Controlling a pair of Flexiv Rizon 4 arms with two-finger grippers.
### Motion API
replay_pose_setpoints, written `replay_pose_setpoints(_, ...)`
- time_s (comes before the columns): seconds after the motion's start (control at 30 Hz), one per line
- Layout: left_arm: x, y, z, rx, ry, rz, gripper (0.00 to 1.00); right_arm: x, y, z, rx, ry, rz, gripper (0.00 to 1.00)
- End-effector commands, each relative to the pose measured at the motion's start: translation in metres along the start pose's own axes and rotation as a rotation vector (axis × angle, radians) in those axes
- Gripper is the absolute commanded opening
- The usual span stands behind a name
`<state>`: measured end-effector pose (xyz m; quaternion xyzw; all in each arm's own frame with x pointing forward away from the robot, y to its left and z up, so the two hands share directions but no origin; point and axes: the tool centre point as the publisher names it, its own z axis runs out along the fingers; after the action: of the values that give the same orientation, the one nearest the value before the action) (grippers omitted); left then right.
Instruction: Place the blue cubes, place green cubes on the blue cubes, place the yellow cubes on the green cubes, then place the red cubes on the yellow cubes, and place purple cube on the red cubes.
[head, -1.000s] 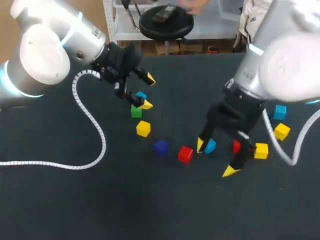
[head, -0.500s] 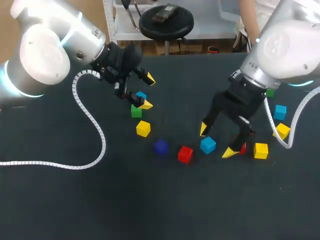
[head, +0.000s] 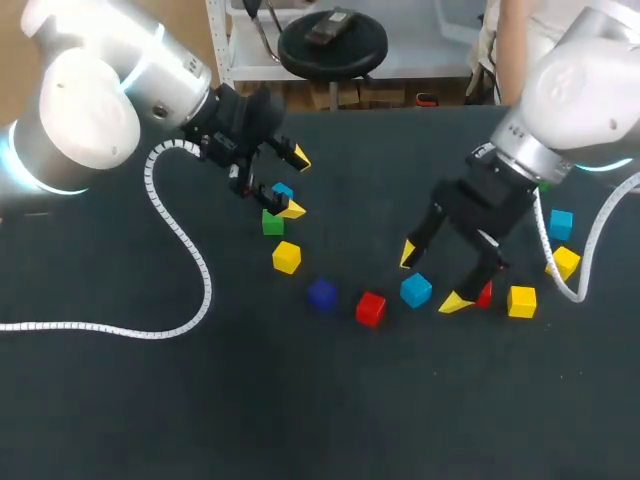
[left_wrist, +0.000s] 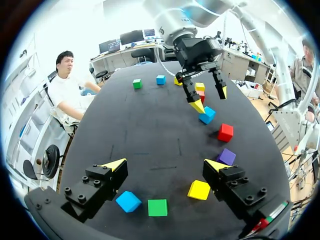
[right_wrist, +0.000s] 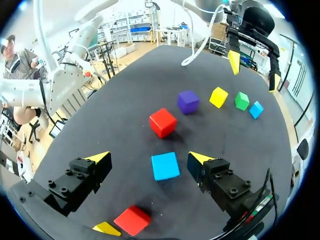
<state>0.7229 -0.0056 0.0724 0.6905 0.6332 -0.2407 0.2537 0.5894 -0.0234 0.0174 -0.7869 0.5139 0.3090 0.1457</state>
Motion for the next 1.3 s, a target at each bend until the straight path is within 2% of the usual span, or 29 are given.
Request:
replay_pose_setpoints(0.03, 0.0011, 0.0005, 0.0002, 0.000, -0.002, 0.003, 1.00, 0.0015, 0.0003, 0.0089, 0.003, 0.007, 0.006, 1.00)
replay_pose_setpoints(0.37, 0.0011, 0.0005, 0.0002, 0.000, -0.002, 0.003, 1.00, 0.0024, -0.0038, 0.0094, -0.012, 0.018, 0.008, 1.00)
replay_pose_setpoints(0.4, 0.0011, 0.0005, 0.0002, 0.000, -0.002, 0.003, 1.00, 0.0027, -0.0046, 0.0099, -0.012, 0.019, 0.009, 0.89)
replay_pose_setpoints(0.47, 0.0011, 0.0005, 0.0002, 0.000, -0.002, 0.003, 1.00, 0.0044, -0.0059, 0.0108, -0.013, 0.018, 0.013, 0.86)
replay_pose_setpoints(0.53, 0.0011, 0.0005, 0.0002, 0.000, -0.002, 0.003, 1.00, 0.0064, -0.0070, 0.0121, -0.019, 0.013, 0.022, 0.90)
replay_pose_setpoints(0.6, 0.0011, 0.0005, 0.0002, 0.000, -0.002, 0.003, 1.00, 0.0070, -0.0074, 0.0130, -0.022, 0.010, 0.024, 1.00)
replay_pose_setpoints(1.03, 0.0011, 0.0005, 0.0002, 0.000, -0.002, 0.003, 1.00, 0.0059, -0.0064, 0.0155, -0.030, 0.014, 0.031, 1.00)
replay_pose_setpoints(1.07, 0.0011, 0.0005, 0.0002, 0.000, -0.002, 0.003, 1.00, 0.0059, -0.0064, 0.0155, -0.031, 0.014, 0.031, 0.95)
replay_pose_setpoints(1.1, 0.0011, 0.0005, 0.0002, 0.000, -0.002, 0.003, 1.00, 0.0064, -0.0071, 0.0156, -0.032, 0.016, 0.037, 0.84)
replay_pose_setpoints(1.13, 0.0011, 0.0005, 0.0002, 0.000, -0.002, 0.003, 1.00, 0.0072, -0.0077, 0.0159, -0.033, 0.014, 0.041, 0.61)
replay_pose_setpoints(1.17, 0.0011, 0.0005, 0.0002, 0.000, -0.002, 0.003, 1.00, 0.0080, -0.0082, 0.0160, -0.031, 0.012, 0.049, 0.49)
replay_pose_setpoints(1.23, 0.0011, 0.0005, 0.0002, 0.000, -0.002, 0.003, 1.00, 0.0089, -0.0088, 0.0161, -0.028, 0.009, 0.055, 0.42)
replay_pose_setpoints(1.3, 0.0011, 0.0005, 0.0002, 0.000, -0.002, 0.003, 1.00, 0.0097, -0.0095, 0.0166, -0.027, 0.008, 0.064, 0.41)
